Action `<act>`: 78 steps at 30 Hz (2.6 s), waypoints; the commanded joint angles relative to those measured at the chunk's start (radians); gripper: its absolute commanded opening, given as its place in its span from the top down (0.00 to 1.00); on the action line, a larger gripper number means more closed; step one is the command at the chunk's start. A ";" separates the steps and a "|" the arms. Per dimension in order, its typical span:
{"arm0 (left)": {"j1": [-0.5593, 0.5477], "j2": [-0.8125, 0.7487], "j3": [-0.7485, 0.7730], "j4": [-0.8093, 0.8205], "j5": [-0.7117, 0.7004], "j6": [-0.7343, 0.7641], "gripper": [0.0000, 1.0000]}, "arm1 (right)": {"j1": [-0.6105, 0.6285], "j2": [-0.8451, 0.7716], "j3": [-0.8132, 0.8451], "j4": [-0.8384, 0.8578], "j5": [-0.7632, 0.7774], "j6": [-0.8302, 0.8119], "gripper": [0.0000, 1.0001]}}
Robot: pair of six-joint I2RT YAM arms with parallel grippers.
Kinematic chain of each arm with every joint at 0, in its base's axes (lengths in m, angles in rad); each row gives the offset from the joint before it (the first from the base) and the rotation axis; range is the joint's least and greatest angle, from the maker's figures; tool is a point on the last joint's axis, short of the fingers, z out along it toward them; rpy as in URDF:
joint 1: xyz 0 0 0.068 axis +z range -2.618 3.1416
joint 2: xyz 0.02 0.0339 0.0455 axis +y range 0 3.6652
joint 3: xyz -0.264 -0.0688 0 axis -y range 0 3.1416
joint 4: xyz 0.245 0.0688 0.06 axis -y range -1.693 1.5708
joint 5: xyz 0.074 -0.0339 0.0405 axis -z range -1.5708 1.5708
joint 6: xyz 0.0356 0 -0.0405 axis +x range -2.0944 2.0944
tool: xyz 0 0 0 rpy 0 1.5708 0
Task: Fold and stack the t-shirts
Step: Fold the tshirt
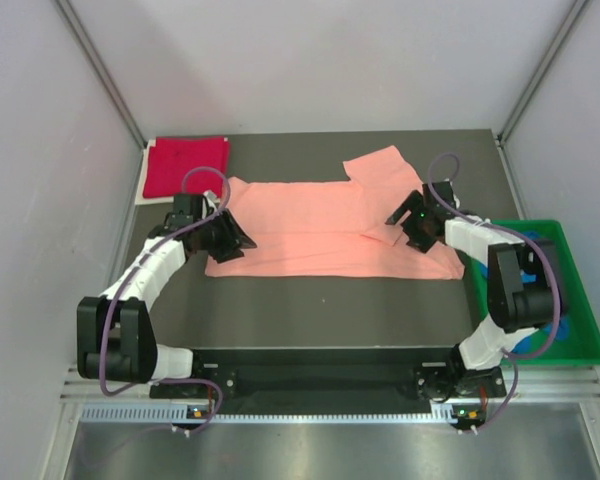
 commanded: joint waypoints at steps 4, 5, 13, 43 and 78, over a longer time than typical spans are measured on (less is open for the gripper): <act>0.001 0.005 0.047 0.062 0.027 0.004 0.48 | 0.031 0.064 0.058 0.098 -0.014 0.050 0.17; 0.001 0.005 0.052 0.059 0.027 0.001 0.48 | 0.039 0.069 0.066 0.103 -0.014 0.052 0.17; 0.001 -0.001 0.058 0.053 0.013 -0.010 0.48 | 0.062 0.106 0.136 0.112 -0.024 0.061 0.18; 0.003 0.211 0.263 0.099 -0.099 0.036 0.49 | -0.113 0.479 0.826 -0.047 -0.363 -0.525 0.31; 0.001 0.601 0.681 0.072 -0.369 0.182 0.51 | -0.193 1.137 1.465 0.160 -0.425 -0.302 0.41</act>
